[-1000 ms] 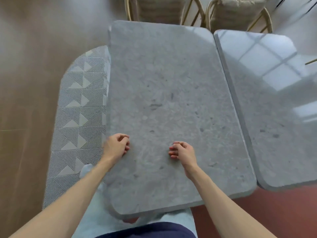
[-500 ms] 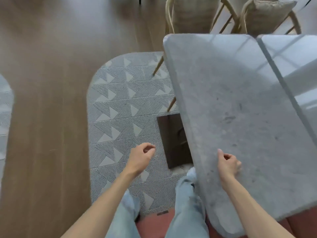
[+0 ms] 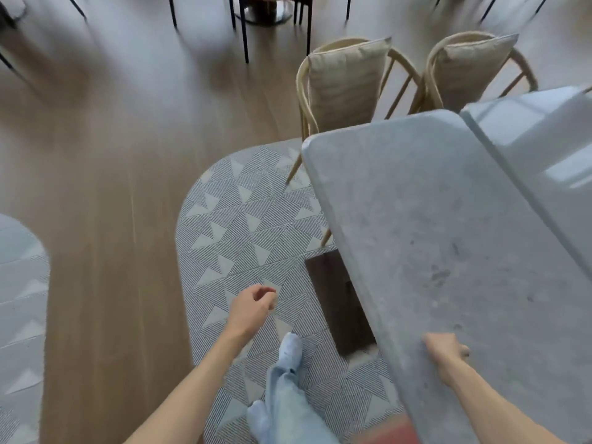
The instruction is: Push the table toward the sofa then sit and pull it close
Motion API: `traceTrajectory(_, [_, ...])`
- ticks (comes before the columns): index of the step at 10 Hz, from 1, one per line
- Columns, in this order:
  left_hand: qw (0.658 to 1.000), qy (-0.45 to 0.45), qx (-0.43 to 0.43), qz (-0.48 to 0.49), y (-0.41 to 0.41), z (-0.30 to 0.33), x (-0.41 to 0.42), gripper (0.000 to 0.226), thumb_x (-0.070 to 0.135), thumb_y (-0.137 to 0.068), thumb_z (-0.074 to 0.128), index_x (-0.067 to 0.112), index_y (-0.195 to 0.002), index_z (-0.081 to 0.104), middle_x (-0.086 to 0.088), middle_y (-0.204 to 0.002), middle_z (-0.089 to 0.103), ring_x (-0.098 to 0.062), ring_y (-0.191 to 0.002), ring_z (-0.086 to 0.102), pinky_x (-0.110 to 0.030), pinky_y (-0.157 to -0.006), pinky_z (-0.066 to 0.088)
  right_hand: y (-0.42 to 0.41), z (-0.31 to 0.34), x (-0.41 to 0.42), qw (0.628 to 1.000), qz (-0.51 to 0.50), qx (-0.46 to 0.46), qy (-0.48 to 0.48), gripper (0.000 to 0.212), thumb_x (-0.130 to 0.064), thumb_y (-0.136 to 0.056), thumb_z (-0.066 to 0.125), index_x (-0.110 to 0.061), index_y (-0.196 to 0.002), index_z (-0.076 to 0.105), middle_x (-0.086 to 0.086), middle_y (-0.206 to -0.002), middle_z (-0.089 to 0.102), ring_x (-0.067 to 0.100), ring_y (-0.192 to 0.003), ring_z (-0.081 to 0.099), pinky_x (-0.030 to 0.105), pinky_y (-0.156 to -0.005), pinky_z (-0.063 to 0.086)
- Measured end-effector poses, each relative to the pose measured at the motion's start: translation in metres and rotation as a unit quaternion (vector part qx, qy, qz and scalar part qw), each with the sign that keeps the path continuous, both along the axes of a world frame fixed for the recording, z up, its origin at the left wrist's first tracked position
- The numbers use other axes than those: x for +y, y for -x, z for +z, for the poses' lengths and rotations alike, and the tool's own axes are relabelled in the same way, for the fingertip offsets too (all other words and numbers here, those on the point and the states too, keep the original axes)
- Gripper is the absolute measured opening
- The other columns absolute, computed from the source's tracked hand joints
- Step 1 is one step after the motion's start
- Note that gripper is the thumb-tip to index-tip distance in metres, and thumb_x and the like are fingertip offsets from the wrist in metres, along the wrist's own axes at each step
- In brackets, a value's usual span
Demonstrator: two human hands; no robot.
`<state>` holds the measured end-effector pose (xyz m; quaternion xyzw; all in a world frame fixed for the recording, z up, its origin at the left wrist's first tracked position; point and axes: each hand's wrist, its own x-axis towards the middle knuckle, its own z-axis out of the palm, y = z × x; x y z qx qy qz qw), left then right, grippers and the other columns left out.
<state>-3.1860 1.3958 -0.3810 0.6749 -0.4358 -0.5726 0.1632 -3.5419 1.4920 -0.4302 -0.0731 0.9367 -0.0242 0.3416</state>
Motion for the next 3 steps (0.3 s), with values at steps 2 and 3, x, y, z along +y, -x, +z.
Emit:
traceTrajectory(2, [0.999,0.042,0.011,-0.009,-0.016,0.042,-0.117,0.013,0.014,-0.095,0.059,0.015,-0.097,0.072,-0.006,-0.092,0.076,-0.024,-0.09,0.071,-0.031,-0.079,0.056,0.008,0.006,-0.067,0.995,-0.023,-0.087,0.038,0.033,-0.012,-0.093,0.054,0.008,-0.119,0.06,0.021,-0.114,0.057,0.031,-0.108,0.052,0.036,-0.095,0.039])
traceTrajectory(3, [0.997,0.074,0.021,0.015,-0.025,0.056,-0.17,0.014,0.012,-0.096,0.058,0.012,-0.096,0.072,-0.009,-0.092,0.076,-0.029,-0.091,0.071,-0.033,-0.079,0.056,0.006,0.012,-0.112,0.981,-0.044,-0.116,0.147,0.009,-0.01,-0.092,0.056,-0.002,-0.091,0.062,0.017,-0.088,0.06,0.034,-0.084,0.057,0.037,-0.076,0.043])
